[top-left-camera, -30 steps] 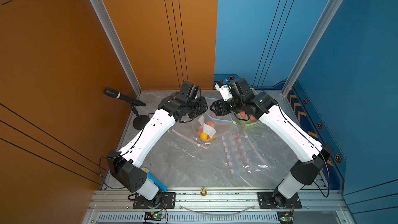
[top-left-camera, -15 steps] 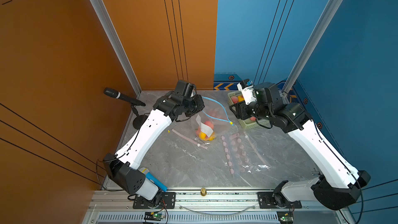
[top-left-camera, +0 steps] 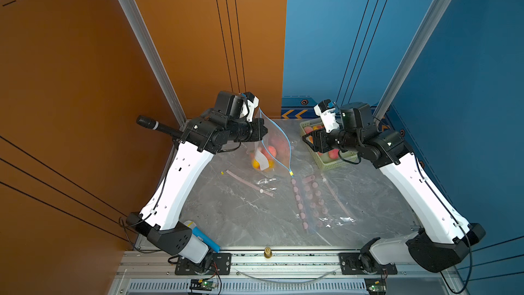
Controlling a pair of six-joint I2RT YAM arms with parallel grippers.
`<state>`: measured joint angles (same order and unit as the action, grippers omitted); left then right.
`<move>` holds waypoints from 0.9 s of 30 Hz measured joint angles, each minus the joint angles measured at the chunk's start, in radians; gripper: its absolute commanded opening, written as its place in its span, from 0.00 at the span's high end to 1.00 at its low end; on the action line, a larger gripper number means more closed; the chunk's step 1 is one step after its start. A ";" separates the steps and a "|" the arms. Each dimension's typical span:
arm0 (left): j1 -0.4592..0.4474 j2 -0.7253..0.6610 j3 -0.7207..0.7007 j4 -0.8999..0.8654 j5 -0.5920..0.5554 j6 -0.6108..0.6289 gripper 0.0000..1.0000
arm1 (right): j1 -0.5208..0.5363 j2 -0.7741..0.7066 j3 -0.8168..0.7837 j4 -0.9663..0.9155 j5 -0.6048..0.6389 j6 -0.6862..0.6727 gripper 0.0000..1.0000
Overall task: Place the peach in a zip-top bag and seal the zipper
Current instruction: Adjust the zipper food storage bag at the center of the board.
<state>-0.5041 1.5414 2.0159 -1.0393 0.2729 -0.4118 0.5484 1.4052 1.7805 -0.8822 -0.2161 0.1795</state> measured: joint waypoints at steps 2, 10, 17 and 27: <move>-0.013 0.019 0.034 -0.042 -0.004 0.064 1.00 | 0.006 0.005 0.021 0.001 -0.015 0.000 0.39; -0.134 0.195 0.223 -0.211 -0.091 0.263 1.00 | 0.074 0.036 0.068 0.000 -0.023 0.009 0.40; -0.163 0.236 0.237 -0.261 -0.115 0.313 1.00 | 0.130 0.077 0.045 -0.019 0.080 0.041 0.49; -0.175 0.285 0.272 -0.274 -0.117 0.318 1.00 | 0.133 0.088 -0.007 -0.024 0.116 0.088 0.64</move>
<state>-0.6788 1.8267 2.2879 -1.3132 0.1562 -0.0940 0.6811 1.4929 1.7733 -0.9066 -0.1005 0.2676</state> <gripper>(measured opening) 0.050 0.367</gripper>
